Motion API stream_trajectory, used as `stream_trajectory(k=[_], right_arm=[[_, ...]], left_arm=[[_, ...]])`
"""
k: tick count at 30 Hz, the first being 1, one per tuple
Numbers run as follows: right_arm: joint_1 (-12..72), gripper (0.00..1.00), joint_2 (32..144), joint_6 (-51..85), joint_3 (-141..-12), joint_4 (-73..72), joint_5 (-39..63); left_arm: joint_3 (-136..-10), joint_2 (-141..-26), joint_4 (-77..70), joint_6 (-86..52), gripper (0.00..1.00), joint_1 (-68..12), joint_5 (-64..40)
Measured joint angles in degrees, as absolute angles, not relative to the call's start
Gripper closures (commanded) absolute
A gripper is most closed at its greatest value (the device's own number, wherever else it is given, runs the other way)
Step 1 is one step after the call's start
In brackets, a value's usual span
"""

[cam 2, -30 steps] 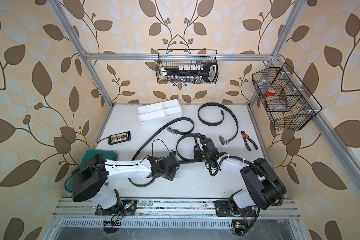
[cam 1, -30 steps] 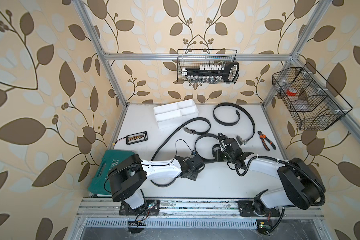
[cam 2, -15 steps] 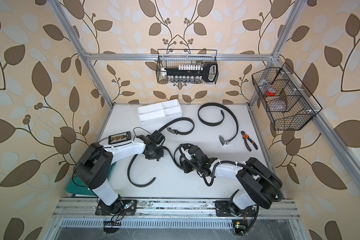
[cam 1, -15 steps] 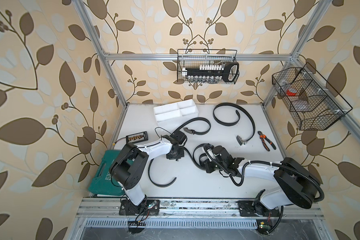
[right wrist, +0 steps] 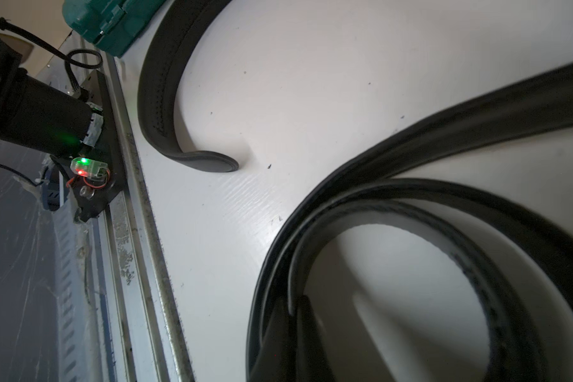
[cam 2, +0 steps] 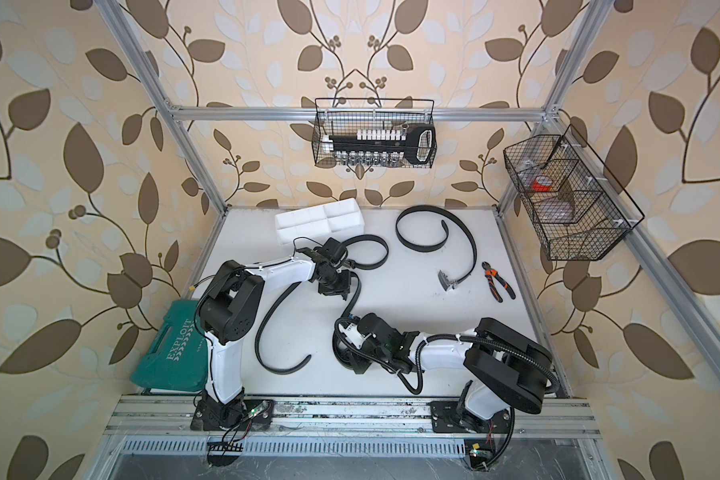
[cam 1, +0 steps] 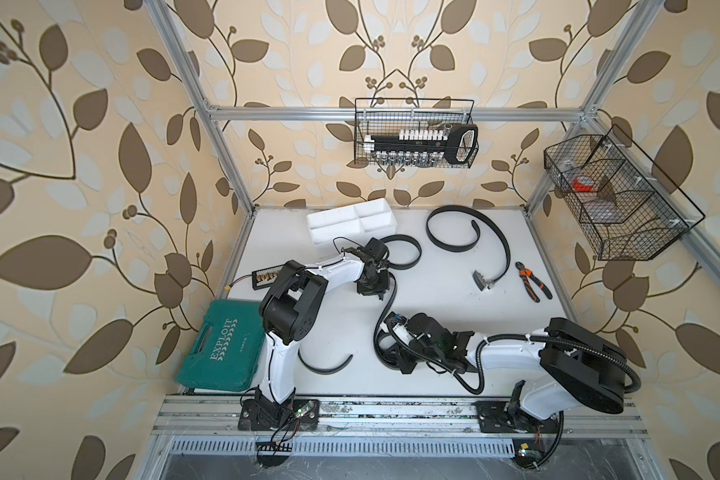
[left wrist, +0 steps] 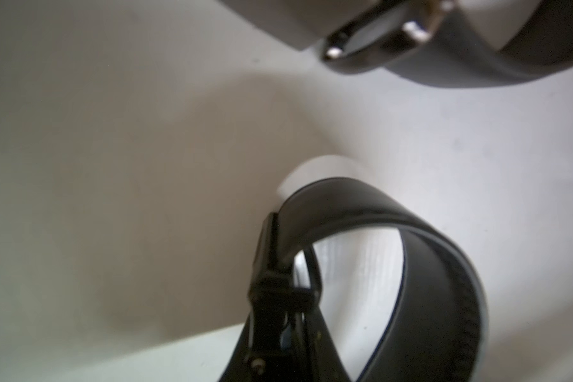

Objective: Place the belts into the storage roll
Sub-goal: Roll the belt at the center of the board.

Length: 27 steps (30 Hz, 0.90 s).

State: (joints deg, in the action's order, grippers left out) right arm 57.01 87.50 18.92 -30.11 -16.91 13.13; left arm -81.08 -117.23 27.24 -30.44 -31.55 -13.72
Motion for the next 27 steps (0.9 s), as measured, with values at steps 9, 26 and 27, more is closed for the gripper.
stream_trajectory(k=[9, 26, 27], right_arm=[[57.84, 1.0, 87.94, 17.47, -30.11, -17.96, 11.35], [58.39, 1.0, 87.94, 16.67, -29.45, -19.22, 8.56], [58.39, 1.0, 87.94, 16.67, -29.45, -19.22, 8.45]], left_arm=[[-92.44, -125.67, 27.64, -26.72, 0.88, -34.94, -23.75], [-112.27, -136.42, 35.48, -21.28, 0.15, -41.21, -32.42], [-112.73, -136.42, 35.9, -21.37, 0.09, -41.19, -32.42]])
